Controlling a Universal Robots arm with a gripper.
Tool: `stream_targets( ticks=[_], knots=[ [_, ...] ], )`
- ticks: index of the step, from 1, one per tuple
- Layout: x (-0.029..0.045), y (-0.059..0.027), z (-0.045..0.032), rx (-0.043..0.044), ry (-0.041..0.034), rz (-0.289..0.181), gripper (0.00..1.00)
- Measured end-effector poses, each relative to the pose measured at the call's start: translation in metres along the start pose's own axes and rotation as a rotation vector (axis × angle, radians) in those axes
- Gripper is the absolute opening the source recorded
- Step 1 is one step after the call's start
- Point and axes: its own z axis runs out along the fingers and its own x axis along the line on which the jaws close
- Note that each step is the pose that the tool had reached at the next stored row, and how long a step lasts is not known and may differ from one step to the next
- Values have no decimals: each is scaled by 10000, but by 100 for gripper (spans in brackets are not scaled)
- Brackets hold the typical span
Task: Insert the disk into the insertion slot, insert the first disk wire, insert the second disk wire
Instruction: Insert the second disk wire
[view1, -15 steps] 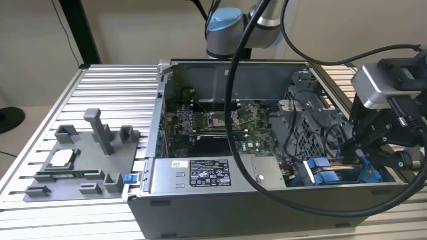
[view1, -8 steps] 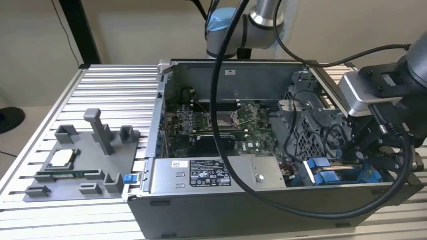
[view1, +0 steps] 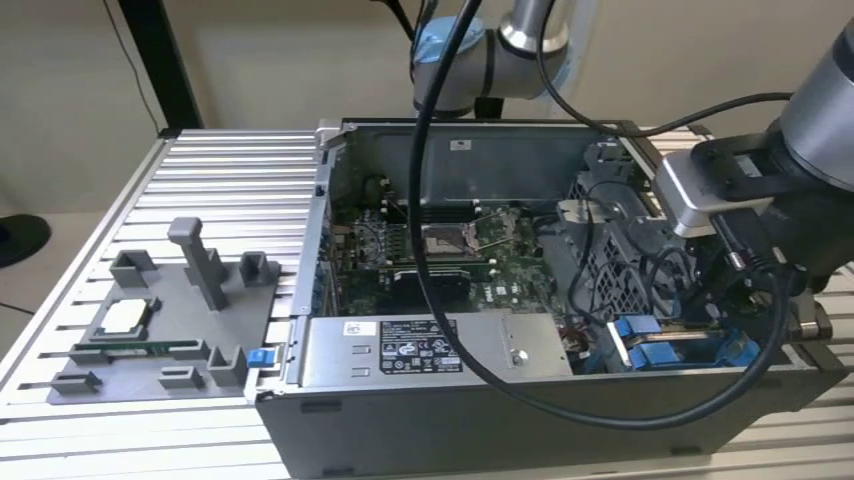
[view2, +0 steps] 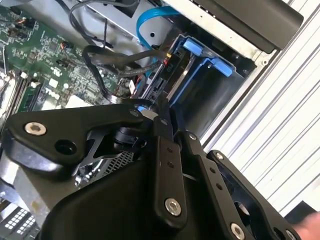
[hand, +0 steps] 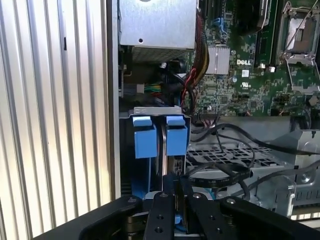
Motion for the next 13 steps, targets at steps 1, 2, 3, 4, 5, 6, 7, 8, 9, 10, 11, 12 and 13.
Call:
stream_targets(
  ticks=[1,2,3,4,5,6,7,8,9,10,11,12,13],
  knots=[
    [0,2,9,32,9,18,0],
    [0,3,20,59,16,52,0],
    [-1,4,29,81,23,96,0],
    [-2,5,36,97,32,144,0],
    [-5,6,42,106,41,187,0],
    [-12,7,46,111,46,214,0],
    [-24,8,51,113,47,223,0],
    [-37,8,56,114,46,225,0],
    [-51,9,60,114,46,226,0],
    [-64,10,65,114,46,226,0],
    [-78,11,72,114,47,225,0],
    [-87,12,79,118,49,225,0],
    [-90,12,87,124,51,223,0]
  ],
)
